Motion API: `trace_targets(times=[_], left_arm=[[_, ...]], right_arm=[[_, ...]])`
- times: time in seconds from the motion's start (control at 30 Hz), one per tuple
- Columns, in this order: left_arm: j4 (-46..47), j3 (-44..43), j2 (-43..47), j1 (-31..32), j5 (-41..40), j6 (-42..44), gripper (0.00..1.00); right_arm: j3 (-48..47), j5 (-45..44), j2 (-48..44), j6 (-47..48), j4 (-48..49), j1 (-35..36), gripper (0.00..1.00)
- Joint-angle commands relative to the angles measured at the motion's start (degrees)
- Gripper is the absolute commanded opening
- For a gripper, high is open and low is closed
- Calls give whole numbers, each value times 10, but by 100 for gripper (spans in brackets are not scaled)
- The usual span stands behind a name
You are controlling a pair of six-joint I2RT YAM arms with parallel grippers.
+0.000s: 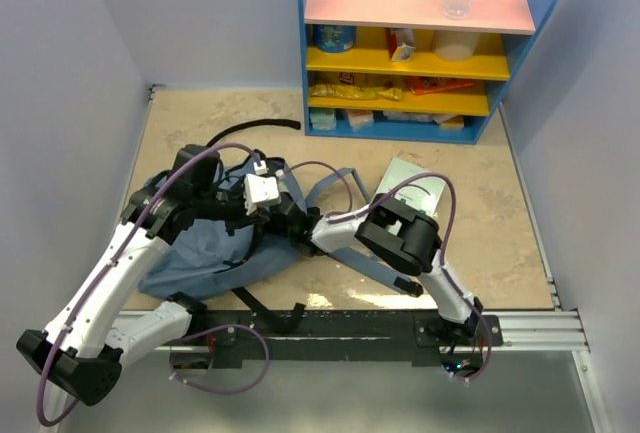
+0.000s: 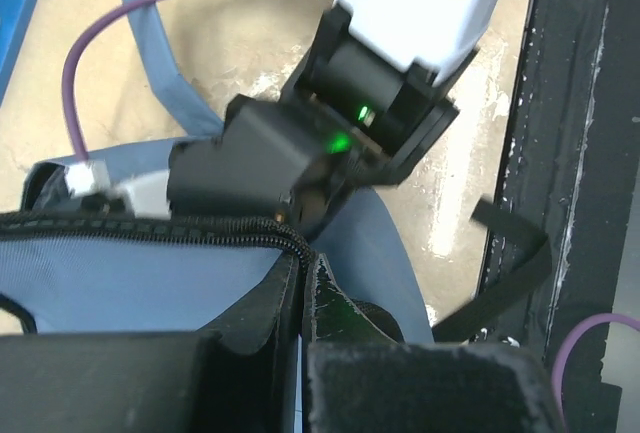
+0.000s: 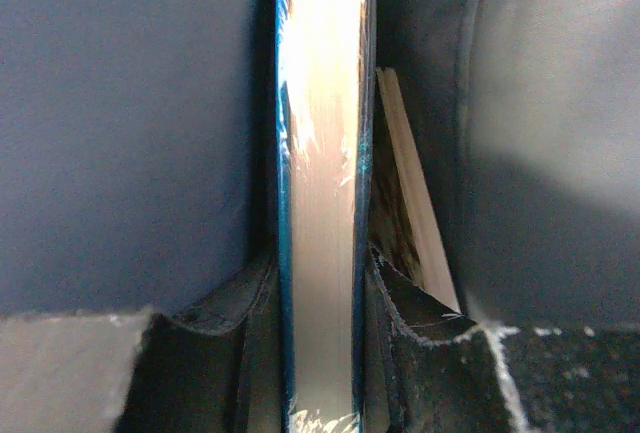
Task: Pack the student bag
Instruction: Place the book in the student bag.
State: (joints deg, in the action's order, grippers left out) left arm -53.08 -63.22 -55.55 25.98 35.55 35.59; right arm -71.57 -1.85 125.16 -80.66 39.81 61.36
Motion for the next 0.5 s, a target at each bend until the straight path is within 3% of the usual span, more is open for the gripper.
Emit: trace_targets(times=[0.0, 0.1, 0.13, 0.17, 0.23, 0.27, 0.3, 0.33, 0.43, 0.47], left_arm=[[33, -42, -18, 0, 64, 5, 0], [36, -48, -19, 0, 64, 2, 0], [39, -54, -19, 0, 64, -1, 0], [43, -57, -19, 0, 64, -3, 0], [47, -63, -19, 0, 62, -6, 0], [49, -65, -20, 0, 62, -6, 0], [48, -67, -21, 0, 62, -5, 0], [48, -67, -21, 0, 60, -5, 0], [48, -63, -17, 0, 55, -2, 0], [50, -60, -14, 0, 53, -1, 0]], right_arm=[[-116, 3, -3, -10, 119, 3, 0], [-173, 34, 23, 24, 23, 2, 1], [-190, 46, 30, 44, -8, 2, 6], [-197, 54, 37, 50, -26, 3, 18], [-201, 57, 39, 57, -68, 2, 30], [-202, 62, 34, 66, -82, 2, 47], [-203, 54, 28, 93, -137, 2, 55], [-204, 48, 19, 112, -166, 2, 72], [-176, -3, -44, 180, -278, 2, 99], [-143, -21, -64, 192, -296, 0, 99]])
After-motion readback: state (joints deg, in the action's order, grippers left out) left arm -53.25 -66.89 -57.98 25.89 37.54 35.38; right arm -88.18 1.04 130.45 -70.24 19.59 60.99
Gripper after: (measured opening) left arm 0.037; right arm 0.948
